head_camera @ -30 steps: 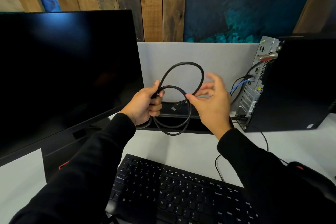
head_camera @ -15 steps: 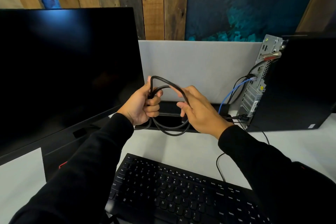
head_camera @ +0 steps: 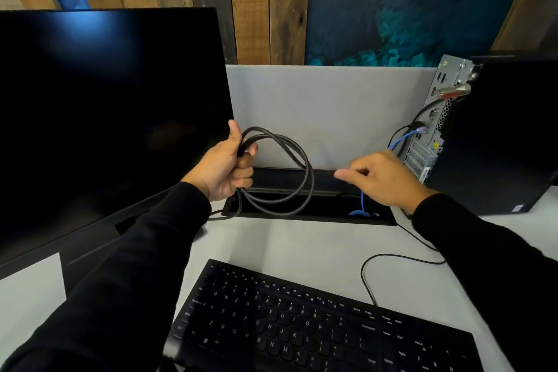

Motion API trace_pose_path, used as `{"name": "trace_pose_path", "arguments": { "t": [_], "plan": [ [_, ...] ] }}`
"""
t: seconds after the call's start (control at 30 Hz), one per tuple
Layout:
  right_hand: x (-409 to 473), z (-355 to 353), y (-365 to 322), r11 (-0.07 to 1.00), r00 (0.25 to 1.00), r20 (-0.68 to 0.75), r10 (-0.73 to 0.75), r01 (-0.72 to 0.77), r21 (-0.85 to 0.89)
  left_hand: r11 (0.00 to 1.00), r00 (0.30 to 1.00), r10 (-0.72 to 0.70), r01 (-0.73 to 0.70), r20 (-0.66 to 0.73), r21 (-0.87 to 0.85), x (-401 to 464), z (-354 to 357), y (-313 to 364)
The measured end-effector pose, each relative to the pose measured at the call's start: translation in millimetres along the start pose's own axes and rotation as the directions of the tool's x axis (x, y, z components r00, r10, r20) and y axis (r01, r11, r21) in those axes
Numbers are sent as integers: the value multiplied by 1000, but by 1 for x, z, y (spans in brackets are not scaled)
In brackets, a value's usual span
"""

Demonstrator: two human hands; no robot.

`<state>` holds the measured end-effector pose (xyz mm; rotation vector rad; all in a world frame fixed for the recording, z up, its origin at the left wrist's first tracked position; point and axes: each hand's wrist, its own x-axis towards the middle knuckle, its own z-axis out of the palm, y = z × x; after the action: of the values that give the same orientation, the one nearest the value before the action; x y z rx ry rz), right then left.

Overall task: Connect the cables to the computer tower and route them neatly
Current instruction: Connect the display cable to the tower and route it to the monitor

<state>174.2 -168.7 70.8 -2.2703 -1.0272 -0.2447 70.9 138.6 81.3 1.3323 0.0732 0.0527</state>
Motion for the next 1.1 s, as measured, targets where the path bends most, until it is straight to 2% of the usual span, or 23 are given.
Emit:
{"name": "trace_pose_path", "arguments": {
  "t": [0.1, 0.17, 0.23, 0.3, 0.37, 0.43, 0.5, 0.57, 0.63, 0.73, 0.8, 0.87, 1.0, 1.1],
  "plan": [
    [-4, -21, 24, 967, 952, -235, 196, -227, -113, 991, 999, 36, -34, -10, 130, 3, -6, 2],
    [-1, -28, 22, 940, 880, -379, 285, -335, -71, 974, 999, 33, -37, 24, 224, 4, -7, -1],
    [9, -31, 13, 923, 819, -442, 366, -380, 60, 956, 999, 9, -25, 53, 293, 3, -1, -7],
    [21, -29, 2, 878, 778, -413, 473, -379, 293, 920, 997, 3, -31, 72, 391, 5, 10, -14],
    [28, -28, -7, 809, 805, -302, 511, -331, 487, 875, 997, 30, -61, 72, 480, 10, 20, -22],
    [27, -29, -18, 800, 875, -137, 464, -347, 490, 827, 995, 70, -98, 71, 553, 14, 30, -26],
    [24, -31, -23, 793, 890, -16, 455, -397, 462, 769, 989, 128, -147, 76, 622, 18, 37, -26],
    [24, -34, -18, 769, 871, -20, 491, -422, 480, 659, 970, 222, -224, 99, 718, 23, 43, -22],
    [24, -37, -11, 764, 854, -99, 511, -398, 507, 519, 938, 320, -291, 133, 804, 28, 49, -17],
    [24, -42, -6, 810, 851, -258, 457, -279, 515, 421, 897, 431, -299, 101, 856, 42, 53, -12],
    [24, -49, -5, 872, 863, -342, 371, -197, 449, 410, 899, 429, -274, 81, 870, 54, 53, -15],
    [25, -57, -8, 917, 885, -366, 287, -144, 372, 430, 918, 390, -254, 76, 866, 64, 51, -23],
    [23, -70, -14, 995, 950, -304, 64, -38, 91, 564, 960, 275, -204, 51, 800, 80, 48, -54],
    [22, -74, -10, 998, 974, -228, -12, -2, -62, 575, 970, 242, -167, 28, 801, 89, 41, -78]
  ]
}}
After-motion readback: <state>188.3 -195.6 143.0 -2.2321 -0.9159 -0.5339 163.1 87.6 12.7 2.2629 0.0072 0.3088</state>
